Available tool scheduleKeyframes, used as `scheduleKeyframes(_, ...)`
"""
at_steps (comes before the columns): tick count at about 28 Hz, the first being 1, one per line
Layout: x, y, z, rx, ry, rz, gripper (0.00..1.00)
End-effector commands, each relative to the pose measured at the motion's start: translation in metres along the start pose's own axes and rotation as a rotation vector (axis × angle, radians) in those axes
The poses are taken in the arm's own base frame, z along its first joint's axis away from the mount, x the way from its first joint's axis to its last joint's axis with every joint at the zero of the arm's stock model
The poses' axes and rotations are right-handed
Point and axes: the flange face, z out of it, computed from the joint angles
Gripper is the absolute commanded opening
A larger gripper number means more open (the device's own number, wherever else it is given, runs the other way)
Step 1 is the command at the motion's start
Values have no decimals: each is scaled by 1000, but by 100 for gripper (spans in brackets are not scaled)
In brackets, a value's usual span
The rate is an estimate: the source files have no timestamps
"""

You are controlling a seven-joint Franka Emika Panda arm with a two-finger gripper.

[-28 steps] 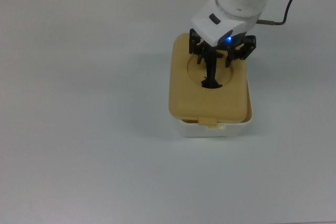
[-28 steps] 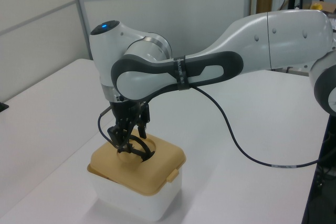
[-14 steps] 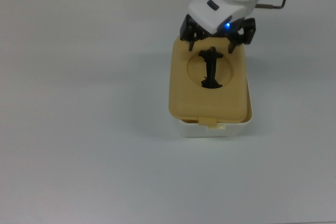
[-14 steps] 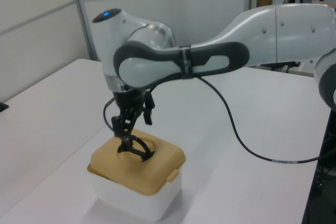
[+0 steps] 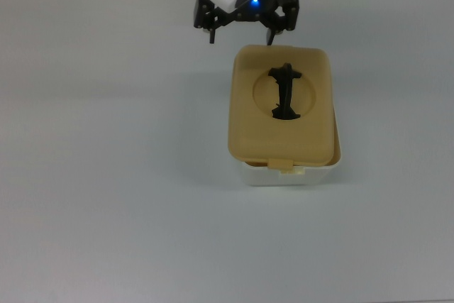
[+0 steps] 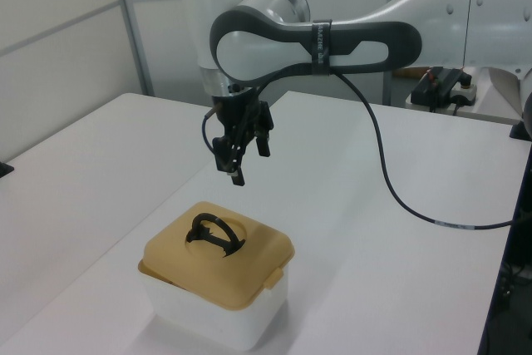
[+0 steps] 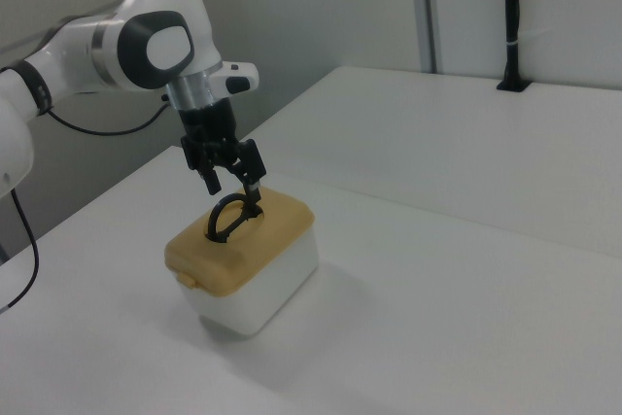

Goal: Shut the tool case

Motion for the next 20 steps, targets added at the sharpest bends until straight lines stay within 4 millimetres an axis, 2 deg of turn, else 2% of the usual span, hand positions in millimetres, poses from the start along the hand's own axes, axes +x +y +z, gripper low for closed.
scheduleKeyframes(1, -13, 25, 6, -10, -30, -24, 100)
scheduleKeyframes(6, -18, 47, 6, -7, -36, -31, 100)
scheduleKeyframes(10, -23, 60, -2, -4, -24, -22, 100)
scheduleKeyframes(20, -30, 74, -7, -3, -21, -22, 100)
